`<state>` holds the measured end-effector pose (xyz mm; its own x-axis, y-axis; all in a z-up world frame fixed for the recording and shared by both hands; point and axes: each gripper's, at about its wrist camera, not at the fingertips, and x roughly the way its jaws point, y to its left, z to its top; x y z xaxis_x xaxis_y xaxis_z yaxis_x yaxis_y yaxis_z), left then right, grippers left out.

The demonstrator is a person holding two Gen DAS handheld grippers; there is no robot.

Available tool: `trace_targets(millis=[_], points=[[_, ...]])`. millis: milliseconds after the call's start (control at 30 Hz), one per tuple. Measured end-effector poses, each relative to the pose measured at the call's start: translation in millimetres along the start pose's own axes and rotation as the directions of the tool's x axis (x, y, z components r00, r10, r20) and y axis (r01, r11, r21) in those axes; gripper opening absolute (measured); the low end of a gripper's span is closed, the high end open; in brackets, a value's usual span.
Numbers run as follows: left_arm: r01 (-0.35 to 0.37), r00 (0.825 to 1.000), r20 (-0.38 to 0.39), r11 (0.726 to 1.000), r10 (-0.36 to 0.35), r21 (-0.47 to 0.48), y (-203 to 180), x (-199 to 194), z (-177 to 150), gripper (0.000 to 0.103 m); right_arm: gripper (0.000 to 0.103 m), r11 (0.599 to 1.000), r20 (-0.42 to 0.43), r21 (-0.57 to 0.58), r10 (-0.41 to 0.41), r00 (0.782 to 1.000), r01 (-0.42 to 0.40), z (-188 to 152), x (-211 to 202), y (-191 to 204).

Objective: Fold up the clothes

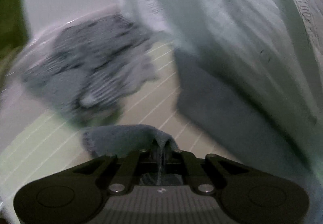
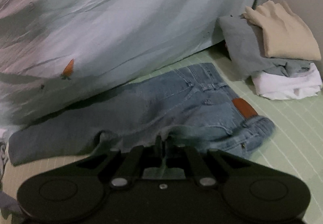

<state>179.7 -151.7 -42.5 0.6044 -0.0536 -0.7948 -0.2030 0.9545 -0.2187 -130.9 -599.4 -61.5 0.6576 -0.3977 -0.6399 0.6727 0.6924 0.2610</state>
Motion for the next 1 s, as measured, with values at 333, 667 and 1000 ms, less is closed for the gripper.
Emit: trace_targets(millis=[333,667,1000], points=[[0.023,1.000,0.007,0.989,-0.024,0.143,-54,38,-9,0.076,0.011,0.990,-0.051,0.120,-0.075,0.996,0.080,2,31,-5],[-0.076,0.973,-0.218,0.997,0.079,0.024,8,75,-63,0.076,0.059,0.973,-0.158,0.211,-0.065,0.985,0.098,-12,53,1],[-0.108,0.977,-0.174,0.990,0.122,0.088,-8,91,-61,0.002,0.073,0.968,-0.180,0.232,-0.052,0.982,0.094,-16,57,7]])
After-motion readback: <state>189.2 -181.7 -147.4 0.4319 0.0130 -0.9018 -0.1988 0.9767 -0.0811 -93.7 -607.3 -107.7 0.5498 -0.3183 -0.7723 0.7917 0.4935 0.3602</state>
